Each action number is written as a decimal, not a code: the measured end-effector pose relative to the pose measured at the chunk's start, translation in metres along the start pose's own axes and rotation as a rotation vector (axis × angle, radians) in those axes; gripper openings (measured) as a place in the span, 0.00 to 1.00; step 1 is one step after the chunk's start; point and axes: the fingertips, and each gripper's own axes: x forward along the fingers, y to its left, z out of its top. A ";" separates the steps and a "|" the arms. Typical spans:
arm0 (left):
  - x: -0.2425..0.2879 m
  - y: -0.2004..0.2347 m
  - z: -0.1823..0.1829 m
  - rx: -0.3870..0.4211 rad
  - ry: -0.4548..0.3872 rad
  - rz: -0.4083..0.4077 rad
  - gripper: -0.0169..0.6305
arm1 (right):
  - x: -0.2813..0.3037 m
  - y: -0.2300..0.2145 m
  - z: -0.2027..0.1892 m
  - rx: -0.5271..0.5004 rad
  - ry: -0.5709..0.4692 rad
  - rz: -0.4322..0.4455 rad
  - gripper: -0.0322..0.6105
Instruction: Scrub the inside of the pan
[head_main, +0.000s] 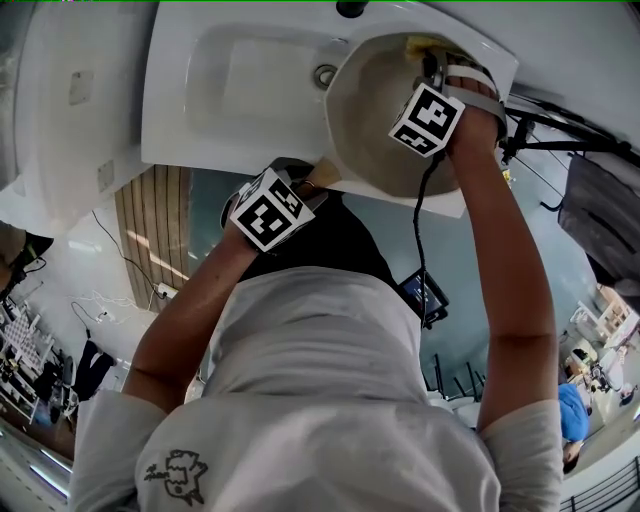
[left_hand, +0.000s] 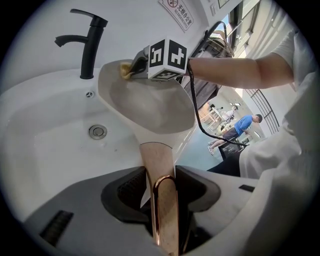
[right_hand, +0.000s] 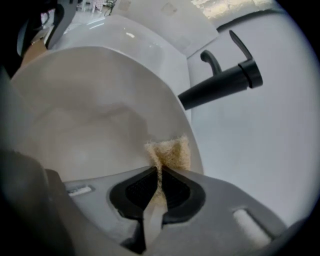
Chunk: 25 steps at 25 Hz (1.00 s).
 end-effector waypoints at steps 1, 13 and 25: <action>0.000 0.000 0.000 0.000 -0.001 0.001 0.31 | -0.002 0.000 0.013 -0.005 -0.044 0.006 0.09; 0.000 0.001 -0.001 0.003 0.003 0.008 0.31 | -0.042 0.099 0.112 -0.040 -0.528 0.466 0.09; 0.000 0.001 -0.001 0.001 -0.003 0.011 0.31 | -0.125 0.191 0.073 0.105 -0.450 1.297 0.09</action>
